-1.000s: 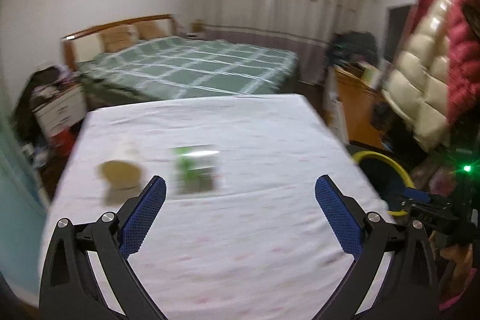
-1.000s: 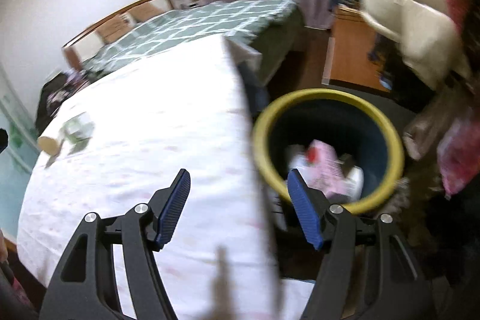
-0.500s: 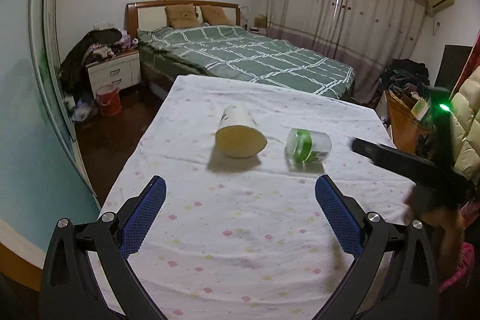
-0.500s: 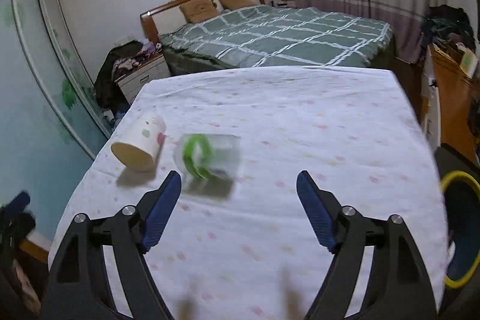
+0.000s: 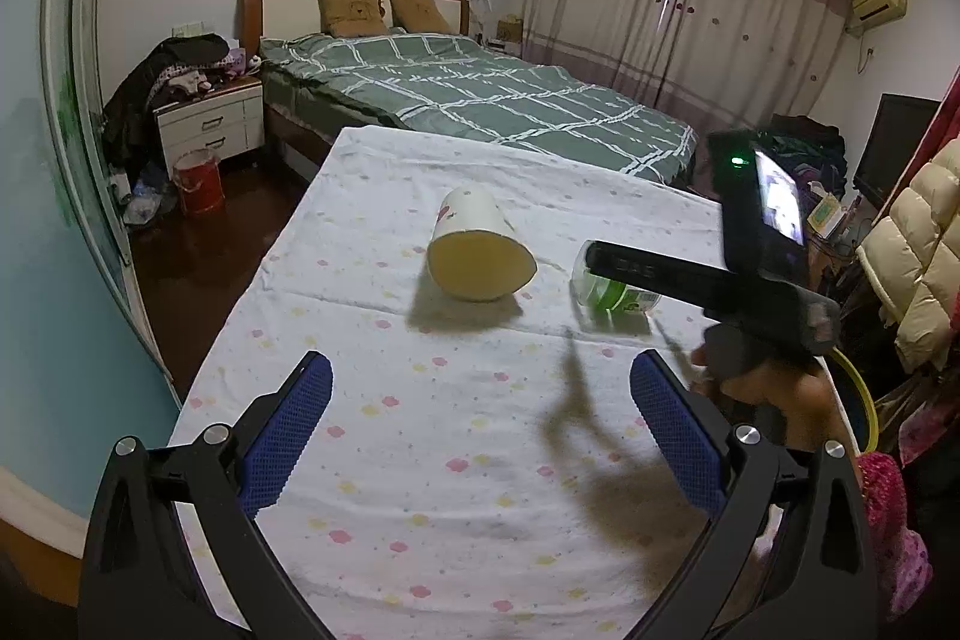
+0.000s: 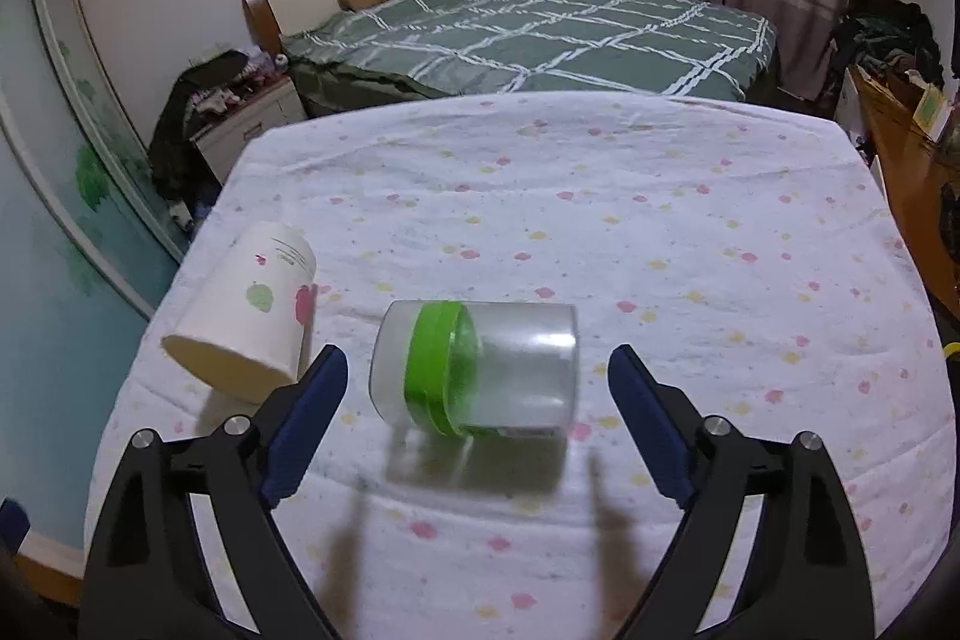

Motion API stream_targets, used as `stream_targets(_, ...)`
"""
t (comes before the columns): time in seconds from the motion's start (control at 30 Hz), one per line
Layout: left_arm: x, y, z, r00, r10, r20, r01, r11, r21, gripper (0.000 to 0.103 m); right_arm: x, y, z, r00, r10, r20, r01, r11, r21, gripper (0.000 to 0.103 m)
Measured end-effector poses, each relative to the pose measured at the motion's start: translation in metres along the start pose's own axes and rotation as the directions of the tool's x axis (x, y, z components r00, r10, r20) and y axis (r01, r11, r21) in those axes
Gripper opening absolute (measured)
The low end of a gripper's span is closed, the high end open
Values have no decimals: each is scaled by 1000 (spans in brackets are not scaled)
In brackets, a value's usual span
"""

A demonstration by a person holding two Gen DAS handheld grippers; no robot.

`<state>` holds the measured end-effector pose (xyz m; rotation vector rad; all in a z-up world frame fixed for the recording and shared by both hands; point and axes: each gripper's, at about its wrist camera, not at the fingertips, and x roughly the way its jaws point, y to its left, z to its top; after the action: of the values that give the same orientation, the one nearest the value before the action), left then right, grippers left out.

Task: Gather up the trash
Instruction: 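Close the right tool around the green-lidded clear jar and lift, then carry the jar with the right tool into the bin and open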

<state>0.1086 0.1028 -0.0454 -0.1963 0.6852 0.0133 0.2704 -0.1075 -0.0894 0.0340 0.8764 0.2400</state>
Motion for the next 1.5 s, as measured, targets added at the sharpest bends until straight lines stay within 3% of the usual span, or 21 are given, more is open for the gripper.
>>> stream_targets(0.17, 2, 2, -2, 1000, 1, -11, -1, 1000, -8, 98, 17, 3, 0, 998, -52, -23, 51, 999, -10, 84)
stream_targets(0.23, 4, 1, -3, 1000, -1, -18, 0, 1000, -7, 98, 20, 1, -1, 998, -58, -32, 58, 998, -13, 70)
stream_targets(0.3, 7, -1, -4, 1000, -2, -27, 2, 1000, -3, 98, 18, -3, -1, 999, -44, -31, 44, 999, -5, 69)
stream_targets(0.57, 15, -14, -5, 999, -20, -47, 21, 1000, 20, 98, -33, -39, -7, 998, -32, 48, 32, 999, 7, 69)
stream_targets(0.7, 23, -23, -5, 998, -27, -59, 29, 999, 35, 98, -61, -85, -15, 995, -61, 81, 55, 996, 75, 69)
stream_targets(0.87, 32, -32, -4, 998, -17, -67, 21, 998, 51, 98, -92, -166, -34, 979, -181, 93, 162, 970, 181, 69)
stream_targets(1.03, 40, -37, -2, 998, 5, -66, -2, 999, 50, 98, -114, -253, -56, 952, -301, 58, 271, 916, 297, 69)
stream_targets(1.17, 46, -45, 0, 997, 8, -76, -4, 999, 53, 98, -122, -313, -77, 936, -352, 9, 322, 866, 382, 69)
stream_targets(1.3, 53, -57, 0, 997, 26, -79, -19, 996, 85, 98, -120, -361, -100, 929, -367, -49, 349, 820, 454, 69)
stream_targets(1.5, 63, -65, -1, 994, 37, -101, -27, 995, 97, 98, -112, -396, -120, 929, -351, -113, 359, 790, 497, 69)
